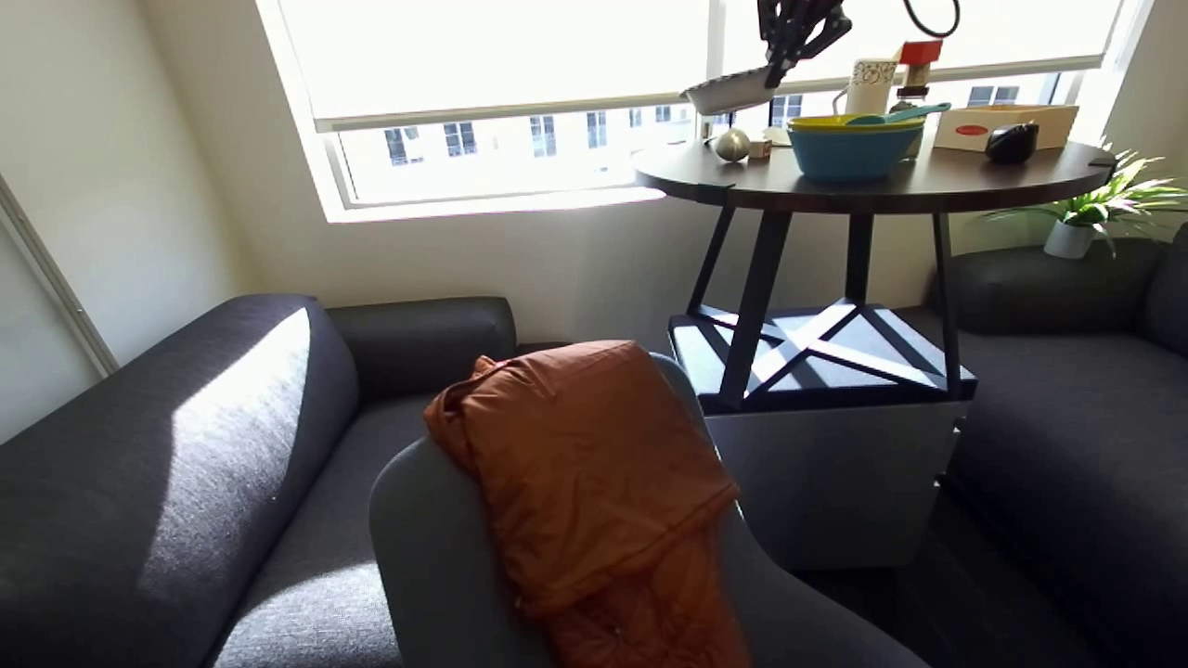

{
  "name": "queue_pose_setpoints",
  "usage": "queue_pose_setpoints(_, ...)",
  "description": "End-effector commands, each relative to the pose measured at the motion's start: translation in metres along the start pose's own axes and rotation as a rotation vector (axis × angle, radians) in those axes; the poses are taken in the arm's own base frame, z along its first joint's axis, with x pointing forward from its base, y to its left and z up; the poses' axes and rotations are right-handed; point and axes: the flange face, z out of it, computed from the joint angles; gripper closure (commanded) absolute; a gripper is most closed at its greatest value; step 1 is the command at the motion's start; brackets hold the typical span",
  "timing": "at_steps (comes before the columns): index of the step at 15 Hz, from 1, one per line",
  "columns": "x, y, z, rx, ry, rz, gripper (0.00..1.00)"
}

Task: Pour the contents of the white bowl into the wooden box on the right

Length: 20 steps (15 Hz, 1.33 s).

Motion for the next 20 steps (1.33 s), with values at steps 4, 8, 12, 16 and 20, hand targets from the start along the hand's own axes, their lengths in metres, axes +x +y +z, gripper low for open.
queue_pose_setpoints(4,-0.002,-0.016,0.062,0.087,0.055,0.153,0.99)
queue_pose_setpoints(8,-0.002,-0.011,0.088,0.045,0.086,0.157,0.99)
queue_pose_setpoints(12,-0.005,-0.010,0.085,0.022,0.072,0.164,0.56)
queue_pose_setpoints(16,-0.001,0.000,0.035,0.004,0.089,0.083,0.30)
queue_pose_setpoints(20,0.002,0.014,-0.045,0.154,-0.008,-0.084,0.02)
